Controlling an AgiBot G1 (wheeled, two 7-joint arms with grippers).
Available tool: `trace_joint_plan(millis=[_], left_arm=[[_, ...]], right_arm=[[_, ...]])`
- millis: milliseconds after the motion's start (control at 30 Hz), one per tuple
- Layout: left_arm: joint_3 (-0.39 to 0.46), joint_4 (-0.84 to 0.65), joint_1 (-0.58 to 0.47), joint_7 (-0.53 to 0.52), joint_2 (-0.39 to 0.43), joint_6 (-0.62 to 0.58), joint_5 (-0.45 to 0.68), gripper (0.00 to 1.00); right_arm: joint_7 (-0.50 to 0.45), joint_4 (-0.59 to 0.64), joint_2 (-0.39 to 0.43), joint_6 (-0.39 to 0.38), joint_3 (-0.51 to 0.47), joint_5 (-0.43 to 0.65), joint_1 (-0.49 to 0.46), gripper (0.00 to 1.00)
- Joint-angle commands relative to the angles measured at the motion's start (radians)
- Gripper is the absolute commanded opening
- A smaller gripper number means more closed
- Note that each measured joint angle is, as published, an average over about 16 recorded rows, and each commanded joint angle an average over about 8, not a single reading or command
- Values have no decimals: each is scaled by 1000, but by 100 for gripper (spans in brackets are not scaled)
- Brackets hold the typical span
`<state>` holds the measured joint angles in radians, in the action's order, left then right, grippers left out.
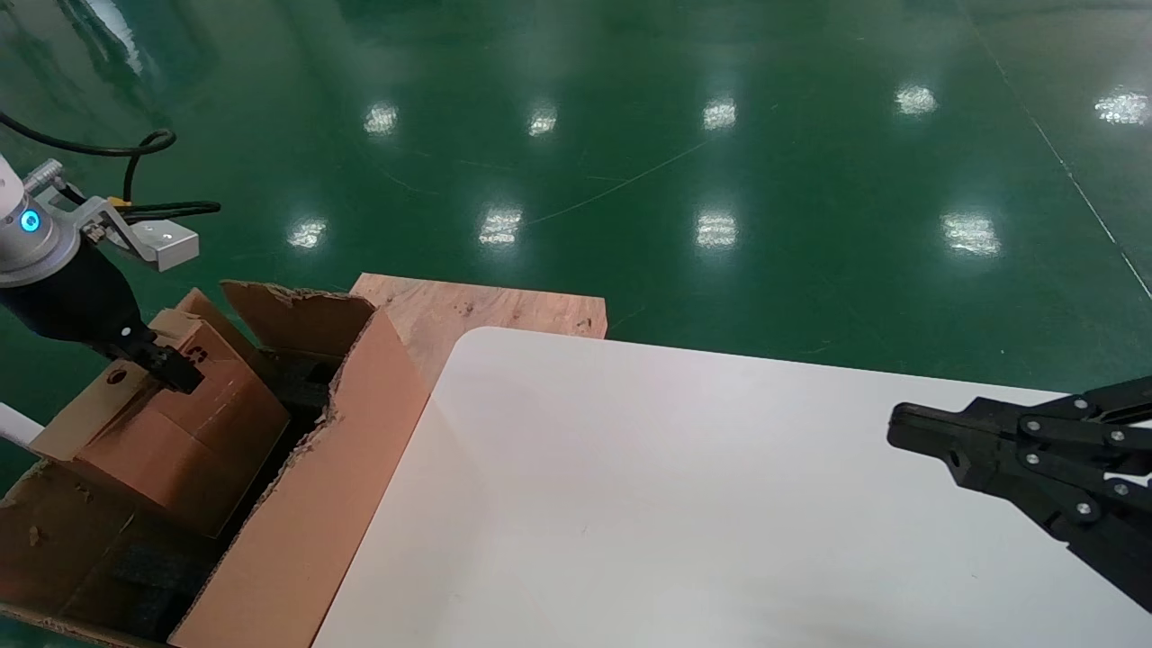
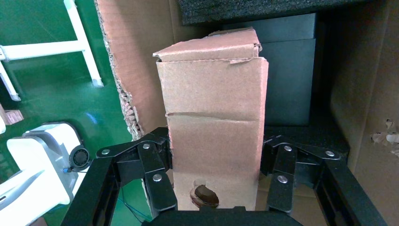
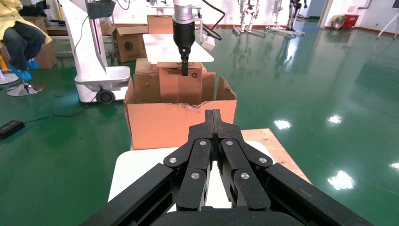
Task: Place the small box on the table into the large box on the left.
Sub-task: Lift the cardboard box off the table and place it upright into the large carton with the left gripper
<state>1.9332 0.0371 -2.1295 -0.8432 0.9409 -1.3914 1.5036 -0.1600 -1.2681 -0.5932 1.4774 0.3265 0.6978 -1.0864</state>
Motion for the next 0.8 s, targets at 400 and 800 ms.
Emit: trace_joint_plan(millis=[400, 800], left_arm=[[7, -31, 22, 3, -10, 35, 10, 0], [9, -36, 26, 11, -22, 49, 13, 0]], right_arm=[[0, 0, 0, 0, 0, 0, 0, 0], [0, 0, 0, 0, 1, 0, 0, 0]])
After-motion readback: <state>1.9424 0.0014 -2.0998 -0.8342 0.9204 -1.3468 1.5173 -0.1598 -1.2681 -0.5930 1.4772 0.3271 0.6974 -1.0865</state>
